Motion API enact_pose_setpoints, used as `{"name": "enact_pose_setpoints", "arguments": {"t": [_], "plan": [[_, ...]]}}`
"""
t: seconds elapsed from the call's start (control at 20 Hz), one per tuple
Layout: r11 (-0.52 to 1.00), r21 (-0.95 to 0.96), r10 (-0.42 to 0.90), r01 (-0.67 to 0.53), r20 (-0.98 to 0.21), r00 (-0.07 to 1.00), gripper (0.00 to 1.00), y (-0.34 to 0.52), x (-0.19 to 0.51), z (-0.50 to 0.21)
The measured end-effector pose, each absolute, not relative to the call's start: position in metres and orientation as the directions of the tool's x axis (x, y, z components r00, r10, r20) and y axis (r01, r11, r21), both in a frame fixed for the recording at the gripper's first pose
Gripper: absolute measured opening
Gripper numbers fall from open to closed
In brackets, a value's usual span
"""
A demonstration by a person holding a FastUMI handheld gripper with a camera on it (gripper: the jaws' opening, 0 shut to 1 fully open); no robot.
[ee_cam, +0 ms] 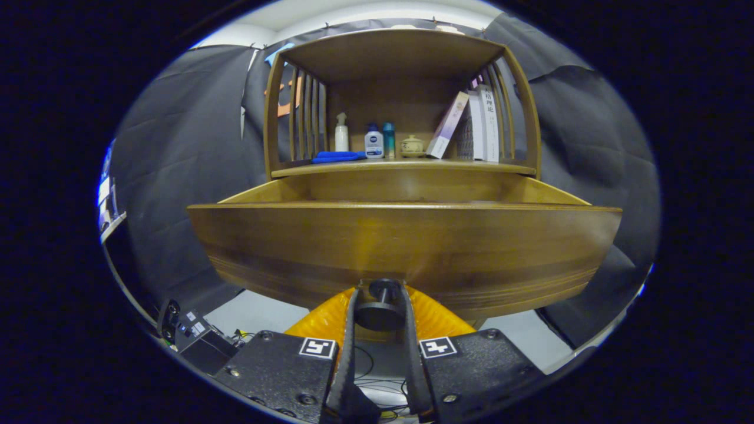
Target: Pull open the drawer, take out the items inside it, and place them on the countertop above the cabinet.
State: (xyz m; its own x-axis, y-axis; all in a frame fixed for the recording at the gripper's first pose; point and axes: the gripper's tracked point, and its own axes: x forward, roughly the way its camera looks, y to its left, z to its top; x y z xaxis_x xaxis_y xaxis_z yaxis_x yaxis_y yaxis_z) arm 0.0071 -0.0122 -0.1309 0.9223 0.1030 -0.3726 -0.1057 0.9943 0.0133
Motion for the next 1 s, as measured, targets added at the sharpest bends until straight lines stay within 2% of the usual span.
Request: {"name": "enact_pose_setpoints", "arguments": {"t": [0.35, 0.55, 0.65, 0.8, 0.85, 0.95, 1.0], "plan": [[0.993, -0.013, 0.104, -0.119, -0.390, 0.915, 0.39, -0.013, 0.006, -0.132], [0.986, -0.022, 0.143, -0.166, -0.411, 0.900, 0.45, -0.010, 0.004, -0.132], [0.982, -0.027, 0.158, -0.188, -0.429, 0.889, 0.53, -0.015, 0.000, -0.133], [0.988, -0.017, 0.135, -0.156, -0.421, 0.897, 0.81, -0.032, -0.007, -0.122], [0.990, -0.006, 0.124, -0.139, -0.420, 0.899, 0.82, -0.038, -0.009, -0.119], [0.990, 0.021, 0.133, -0.137, -0.412, 0.901, 0.96, -0.038, -0.010, -0.109], [0.991, 0.023, 0.130, -0.132, -0.398, 0.908, 1.00, -0.040, -0.012, -0.100]]}}
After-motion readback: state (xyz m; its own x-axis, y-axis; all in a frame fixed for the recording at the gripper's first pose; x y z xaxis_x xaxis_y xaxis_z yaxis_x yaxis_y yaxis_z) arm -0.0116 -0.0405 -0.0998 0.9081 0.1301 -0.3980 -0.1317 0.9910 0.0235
